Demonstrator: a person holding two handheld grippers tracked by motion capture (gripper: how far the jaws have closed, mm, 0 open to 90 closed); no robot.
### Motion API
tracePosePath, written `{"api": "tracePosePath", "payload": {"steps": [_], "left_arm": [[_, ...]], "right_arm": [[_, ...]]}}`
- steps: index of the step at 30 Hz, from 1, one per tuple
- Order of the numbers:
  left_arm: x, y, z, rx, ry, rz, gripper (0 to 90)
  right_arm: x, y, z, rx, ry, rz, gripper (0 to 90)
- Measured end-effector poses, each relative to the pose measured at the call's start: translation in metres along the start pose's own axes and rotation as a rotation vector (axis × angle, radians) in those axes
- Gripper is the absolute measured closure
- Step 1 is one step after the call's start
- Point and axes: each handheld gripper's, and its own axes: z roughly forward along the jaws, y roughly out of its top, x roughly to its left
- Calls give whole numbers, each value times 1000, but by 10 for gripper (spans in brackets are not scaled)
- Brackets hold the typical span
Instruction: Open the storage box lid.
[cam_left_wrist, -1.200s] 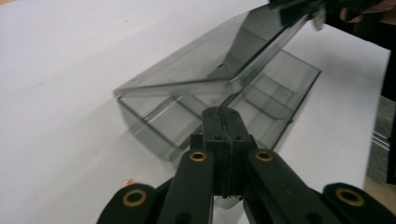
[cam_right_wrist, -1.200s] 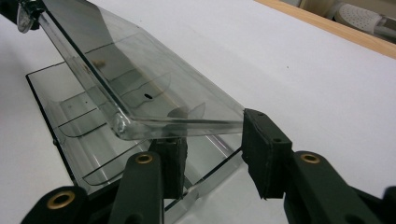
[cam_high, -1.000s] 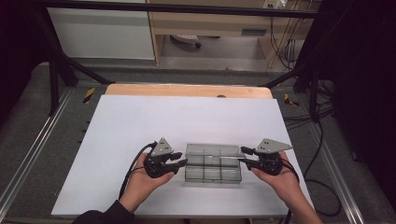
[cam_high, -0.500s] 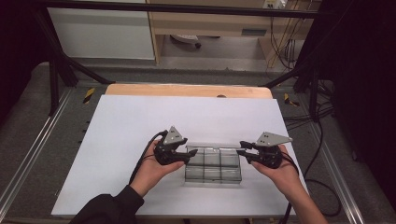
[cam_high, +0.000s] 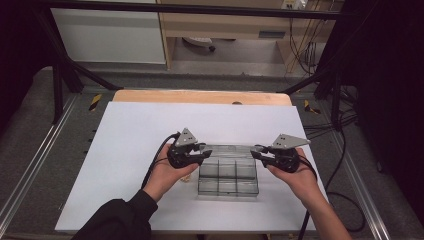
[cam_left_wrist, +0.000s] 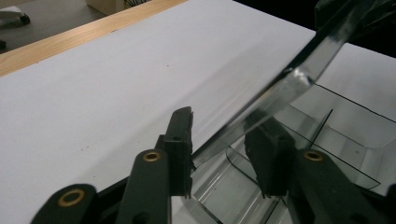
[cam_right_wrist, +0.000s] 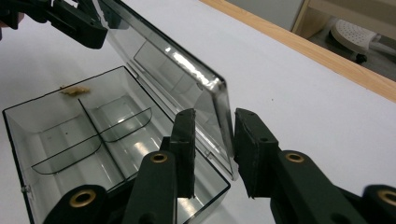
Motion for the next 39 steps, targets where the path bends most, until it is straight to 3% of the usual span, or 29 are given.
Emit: {"api": "tracePosePath", "payload": {"steps": [16, 39], "left_arm": [[9, 8, 5, 22, 28, -18, 687], [24, 12, 15, 22, 29, -141, 696]], "right_arm": [[-11, 7, 10, -7, -22, 39, 714], [-25, 8, 28, -47, -31, 156, 663]]}}
